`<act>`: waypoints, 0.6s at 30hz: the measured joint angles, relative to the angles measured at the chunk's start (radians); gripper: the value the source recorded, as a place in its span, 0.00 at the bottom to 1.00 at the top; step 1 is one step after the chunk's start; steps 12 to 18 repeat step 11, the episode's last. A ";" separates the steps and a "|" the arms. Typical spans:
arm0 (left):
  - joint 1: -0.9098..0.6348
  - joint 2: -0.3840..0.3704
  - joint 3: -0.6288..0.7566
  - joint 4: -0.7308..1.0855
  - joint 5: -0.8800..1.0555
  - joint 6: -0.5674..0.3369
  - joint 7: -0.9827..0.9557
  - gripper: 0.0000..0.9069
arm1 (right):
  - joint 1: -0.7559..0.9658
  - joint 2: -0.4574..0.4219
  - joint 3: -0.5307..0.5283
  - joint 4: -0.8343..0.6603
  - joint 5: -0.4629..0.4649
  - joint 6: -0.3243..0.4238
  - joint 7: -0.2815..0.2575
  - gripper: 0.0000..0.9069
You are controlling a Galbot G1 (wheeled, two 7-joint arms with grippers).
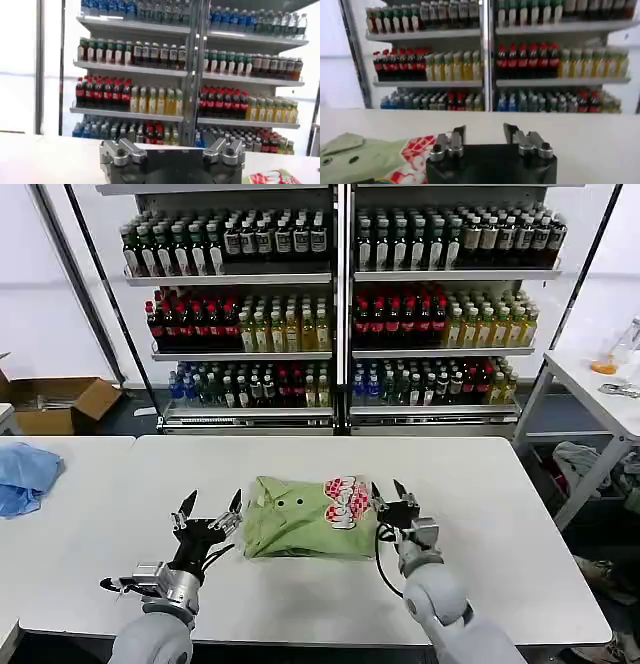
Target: Fold and organize the clothes.
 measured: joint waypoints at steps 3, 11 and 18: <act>0.006 0.000 0.002 -0.006 0.008 -0.001 0.002 1.00 | -0.064 -0.010 0.037 0.056 -0.058 0.034 -0.008 1.00; 0.031 0.011 -0.001 -0.028 0.030 -0.001 0.018 1.00 | -0.250 -0.021 0.142 0.213 -0.157 0.103 -0.029 1.00; 0.031 0.011 -0.001 -0.028 0.030 -0.001 0.018 1.00 | -0.250 -0.021 0.142 0.213 -0.157 0.103 -0.029 1.00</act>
